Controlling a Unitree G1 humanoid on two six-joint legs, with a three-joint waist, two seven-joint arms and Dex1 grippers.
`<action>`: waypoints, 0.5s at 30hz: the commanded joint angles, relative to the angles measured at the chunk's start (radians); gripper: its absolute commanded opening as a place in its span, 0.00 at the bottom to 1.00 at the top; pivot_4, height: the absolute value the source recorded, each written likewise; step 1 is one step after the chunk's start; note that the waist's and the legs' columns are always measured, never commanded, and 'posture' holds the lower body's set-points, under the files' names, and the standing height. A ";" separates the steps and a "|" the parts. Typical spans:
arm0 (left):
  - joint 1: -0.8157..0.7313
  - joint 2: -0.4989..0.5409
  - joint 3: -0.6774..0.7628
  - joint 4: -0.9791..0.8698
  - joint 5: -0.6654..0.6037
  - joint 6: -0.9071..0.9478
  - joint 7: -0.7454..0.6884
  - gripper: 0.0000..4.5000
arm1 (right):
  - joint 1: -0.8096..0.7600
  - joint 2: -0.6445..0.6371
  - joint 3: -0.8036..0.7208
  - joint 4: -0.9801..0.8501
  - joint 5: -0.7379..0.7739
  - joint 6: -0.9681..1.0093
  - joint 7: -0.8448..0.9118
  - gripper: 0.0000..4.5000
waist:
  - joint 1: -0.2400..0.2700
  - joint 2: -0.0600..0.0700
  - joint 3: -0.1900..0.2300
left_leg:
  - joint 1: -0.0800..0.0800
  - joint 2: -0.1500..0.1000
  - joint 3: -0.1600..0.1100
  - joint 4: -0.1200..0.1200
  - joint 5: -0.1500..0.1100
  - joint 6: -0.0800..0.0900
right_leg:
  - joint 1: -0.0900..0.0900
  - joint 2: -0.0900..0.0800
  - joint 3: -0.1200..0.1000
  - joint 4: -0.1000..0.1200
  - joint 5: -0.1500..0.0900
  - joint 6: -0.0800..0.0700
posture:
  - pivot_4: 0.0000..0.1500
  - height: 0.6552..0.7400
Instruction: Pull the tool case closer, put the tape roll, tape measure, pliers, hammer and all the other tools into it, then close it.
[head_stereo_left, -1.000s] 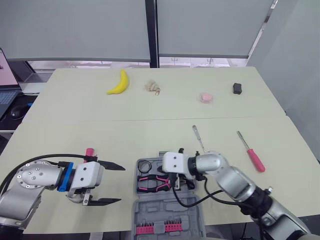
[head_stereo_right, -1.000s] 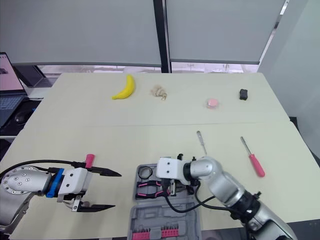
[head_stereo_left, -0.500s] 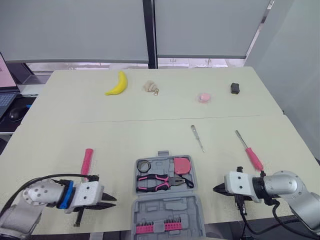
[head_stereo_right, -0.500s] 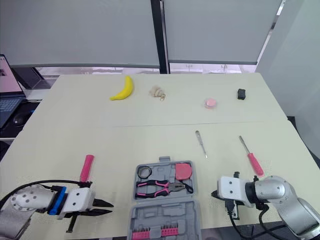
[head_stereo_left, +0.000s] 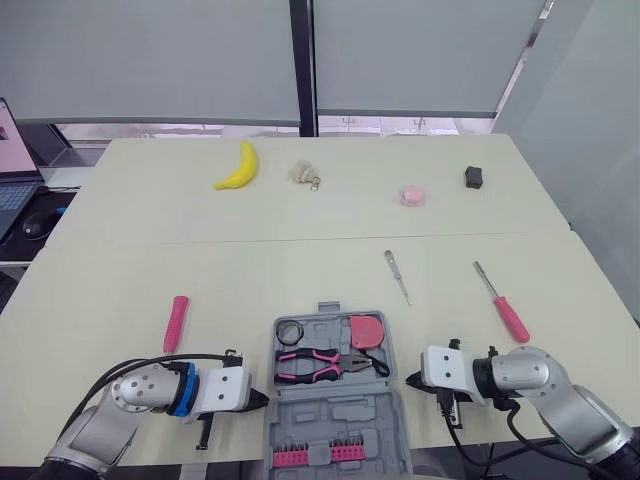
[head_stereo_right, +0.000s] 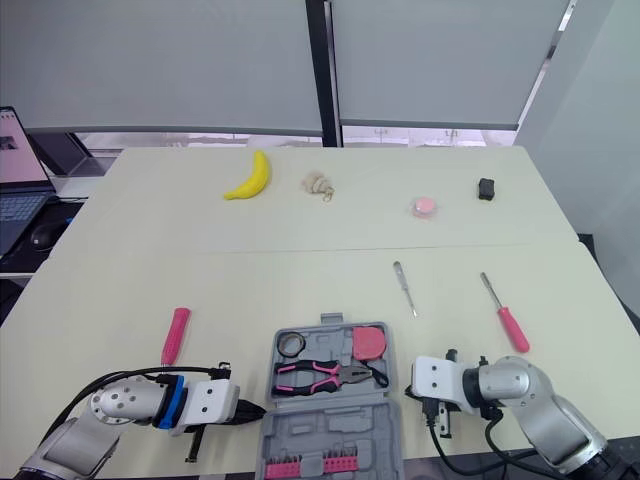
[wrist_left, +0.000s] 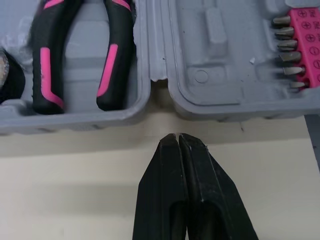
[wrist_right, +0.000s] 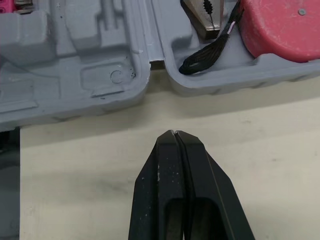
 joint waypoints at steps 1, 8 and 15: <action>0.000 -0.020 -0.038 -0.025 0.008 0.030 0.014 0.01 | -0.017 0.021 0.021 -0.007 -0.003 0.002 0.000 0.00 | 0.000 0.001 0.000 | 0.000 0.000 0.000 0.000 0.000 0.000 | 0.000 0.000 0.000 0.000 0.000 0.000 | 1.00 0.85; -0.059 -0.073 -0.072 -0.011 0.034 0.056 0.051 0.01 | -0.037 0.068 0.036 0.007 -0.002 -0.004 -0.021 0.00 | 0.008 0.002 -0.001 | 0.000 -0.002 0.002 0.002 0.000 0.000 | 0.001 -0.001 0.000 0.000 0.001 0.003 | 1.00 0.85; -0.116 -0.097 -0.069 0.024 0.045 0.058 0.062 0.01 | -0.065 0.102 0.029 0.018 0.002 0.006 -0.034 0.00 | 0.009 0.004 -0.002 | 0.002 -0.002 0.003 0.002 0.001 0.000 | 0.002 -0.001 0.000 0.000 0.003 0.005 | 1.00 0.85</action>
